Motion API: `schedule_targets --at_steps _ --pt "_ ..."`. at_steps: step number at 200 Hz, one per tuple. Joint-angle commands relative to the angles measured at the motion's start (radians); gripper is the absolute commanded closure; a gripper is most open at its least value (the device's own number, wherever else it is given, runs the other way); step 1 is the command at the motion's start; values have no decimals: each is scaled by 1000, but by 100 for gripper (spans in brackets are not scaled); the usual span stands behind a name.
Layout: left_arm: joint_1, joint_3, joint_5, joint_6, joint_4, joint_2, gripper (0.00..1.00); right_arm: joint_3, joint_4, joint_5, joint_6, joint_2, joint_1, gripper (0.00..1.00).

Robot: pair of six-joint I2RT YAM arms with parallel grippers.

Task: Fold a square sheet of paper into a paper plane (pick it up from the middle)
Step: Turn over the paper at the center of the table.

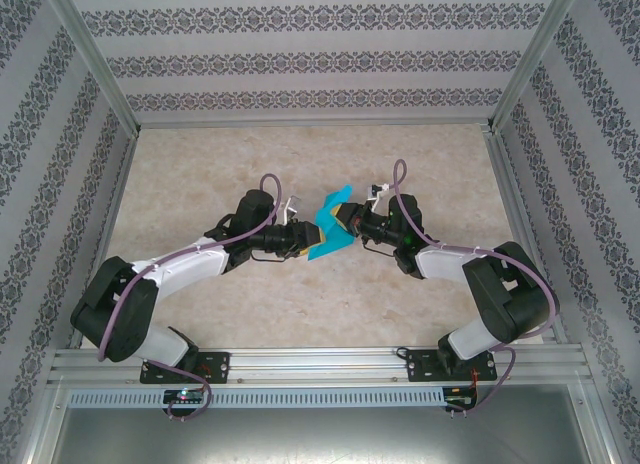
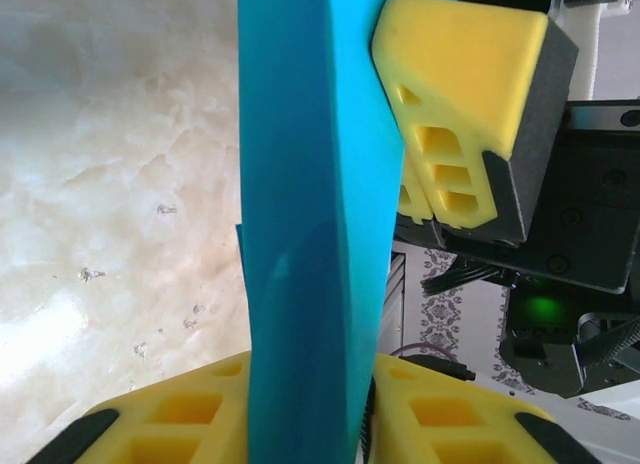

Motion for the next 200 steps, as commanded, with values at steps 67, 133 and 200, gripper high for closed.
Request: schedule_targets --at_steps 67,133,200 --pt "2 67 -12 105 -120 -17 84 -16 36 9 -23 -24 -9 84" --pt "10 142 -99 278 -364 -33 87 -33 -47 7 -84 -61 -33 63" --pt "-6 385 -702 696 -974 -19 89 18 -529 61 -362 -239 -91 52"
